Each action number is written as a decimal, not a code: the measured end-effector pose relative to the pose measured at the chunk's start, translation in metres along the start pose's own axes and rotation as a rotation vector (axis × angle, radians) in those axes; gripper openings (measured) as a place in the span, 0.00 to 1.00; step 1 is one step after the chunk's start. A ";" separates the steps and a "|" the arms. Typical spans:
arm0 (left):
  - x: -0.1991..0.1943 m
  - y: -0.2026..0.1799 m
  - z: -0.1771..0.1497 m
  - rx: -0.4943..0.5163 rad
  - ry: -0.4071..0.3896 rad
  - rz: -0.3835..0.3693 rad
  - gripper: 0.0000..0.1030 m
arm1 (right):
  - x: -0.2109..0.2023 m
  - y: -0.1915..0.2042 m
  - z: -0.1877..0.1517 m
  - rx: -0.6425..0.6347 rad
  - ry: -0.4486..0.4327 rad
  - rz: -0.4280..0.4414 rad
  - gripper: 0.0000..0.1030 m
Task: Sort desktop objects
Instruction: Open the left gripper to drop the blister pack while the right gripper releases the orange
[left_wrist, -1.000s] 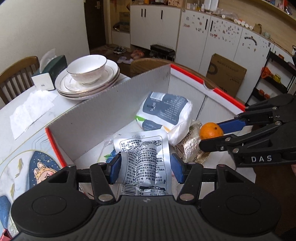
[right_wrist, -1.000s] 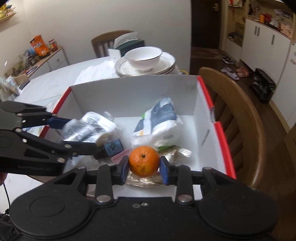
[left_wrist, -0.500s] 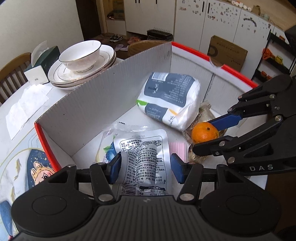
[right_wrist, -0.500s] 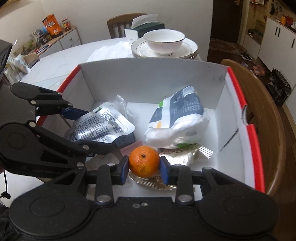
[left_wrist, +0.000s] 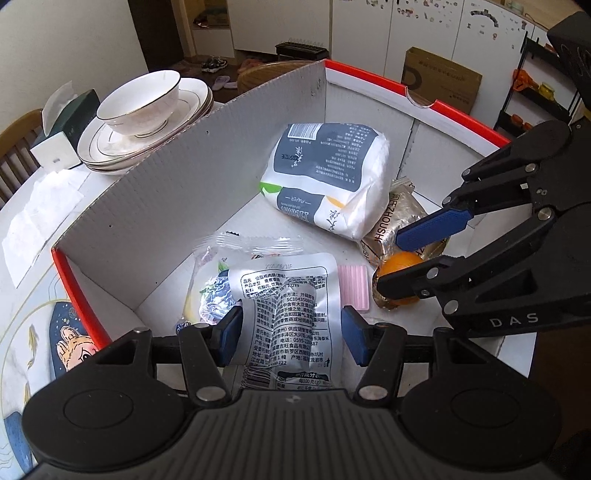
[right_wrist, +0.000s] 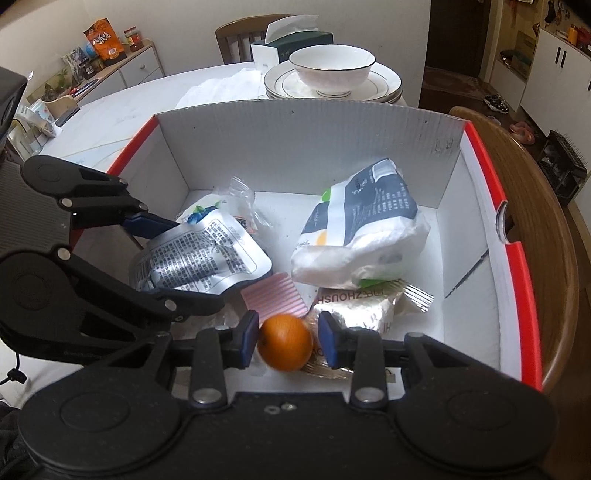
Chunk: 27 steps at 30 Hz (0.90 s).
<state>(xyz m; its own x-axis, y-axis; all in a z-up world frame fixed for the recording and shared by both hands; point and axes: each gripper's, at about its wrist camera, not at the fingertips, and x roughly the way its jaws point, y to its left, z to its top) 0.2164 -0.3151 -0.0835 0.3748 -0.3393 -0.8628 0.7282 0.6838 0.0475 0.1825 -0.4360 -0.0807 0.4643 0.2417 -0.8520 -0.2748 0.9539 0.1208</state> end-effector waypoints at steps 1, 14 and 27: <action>0.000 0.000 0.000 0.001 0.000 -0.002 0.55 | 0.000 0.000 0.000 0.002 0.000 0.001 0.34; -0.021 0.009 -0.008 -0.077 -0.056 -0.043 0.66 | -0.020 -0.008 -0.001 0.039 -0.042 0.032 0.44; -0.073 0.010 -0.024 -0.147 -0.232 -0.033 0.66 | -0.052 -0.003 -0.007 0.047 -0.137 0.044 0.53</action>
<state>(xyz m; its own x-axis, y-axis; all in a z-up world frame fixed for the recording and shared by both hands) 0.1819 -0.2678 -0.0321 0.4861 -0.4904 -0.7233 0.6576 0.7504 -0.0667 0.1532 -0.4528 -0.0401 0.5643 0.3028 -0.7681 -0.2595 0.9482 0.1832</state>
